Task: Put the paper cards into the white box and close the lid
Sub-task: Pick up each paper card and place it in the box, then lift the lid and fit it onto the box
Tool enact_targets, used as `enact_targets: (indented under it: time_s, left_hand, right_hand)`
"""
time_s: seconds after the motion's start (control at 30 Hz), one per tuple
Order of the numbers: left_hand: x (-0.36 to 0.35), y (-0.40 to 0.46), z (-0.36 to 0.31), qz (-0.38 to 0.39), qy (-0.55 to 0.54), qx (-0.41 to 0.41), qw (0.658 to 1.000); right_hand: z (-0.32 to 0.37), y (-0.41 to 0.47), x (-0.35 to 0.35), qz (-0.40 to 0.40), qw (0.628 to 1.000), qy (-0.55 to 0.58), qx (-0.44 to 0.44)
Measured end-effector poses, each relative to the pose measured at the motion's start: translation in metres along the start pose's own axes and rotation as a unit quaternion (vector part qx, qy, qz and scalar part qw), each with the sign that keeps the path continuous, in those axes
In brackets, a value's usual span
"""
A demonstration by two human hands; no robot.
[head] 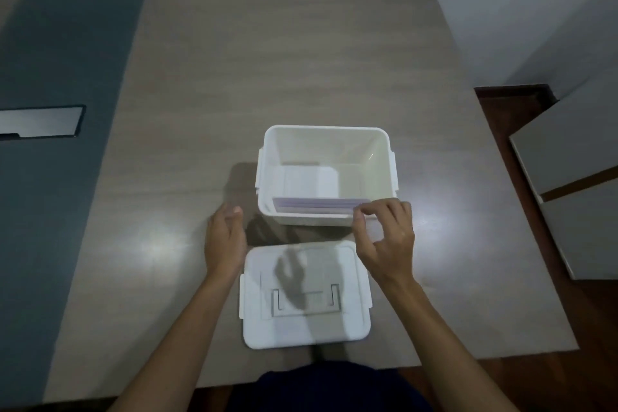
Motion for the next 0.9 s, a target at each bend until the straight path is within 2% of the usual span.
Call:
enact_targets:
  time_s: [0.1, 0.2, 0.33, 0.43, 0.7, 0.9]
  left_hand:
    - [0.002, -0.019, 0.036, -0.013, 0.094, 0.005, 0.995]
    - [-0.001, -0.042, 0.057, -0.017, 0.142, 0.01, 0.99]
    - [-0.01, -0.068, 0.074, -0.013, 0.177, 0.01, 0.984]
    - [-0.016, -0.077, 0.085, -0.013, 0.169, 0.027, 0.985]
    - [-0.019, -0.085, 0.084, -0.022, 0.11, 0.068, 0.991]
    - [-0.007, -0.097, 0.072, -0.04, 0.065, 0.013, 0.997]
  right_hand:
    - [-0.014, -0.035, 0.002, 0.015, 0.999, -0.008, -0.038]
    - [-0.036, -0.075, -0.005, 0.07, 0.99, -0.026, -0.118]
    - [-0.068, -0.133, -0.017, 0.173, 0.949, -0.097, -0.246]
    - [-0.076, -0.163, -0.021, 0.211, 0.918, -0.102, -0.319]
    - [-0.07, -0.171, -0.026, 0.205, 0.9, -0.073, -0.378]
    - [-0.065, -0.164, -0.01, 0.15, 0.903, -0.022, -0.402]
Point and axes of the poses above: each hand's wrist, its own y-axis towards the middle knuckle, its own x-axis out of the back of the hand, z = x × y, the point moved 7 cm from there along y, towards the middle knuckle, and after that the axes turned 4 degrees about x, right-handed, at the moved point
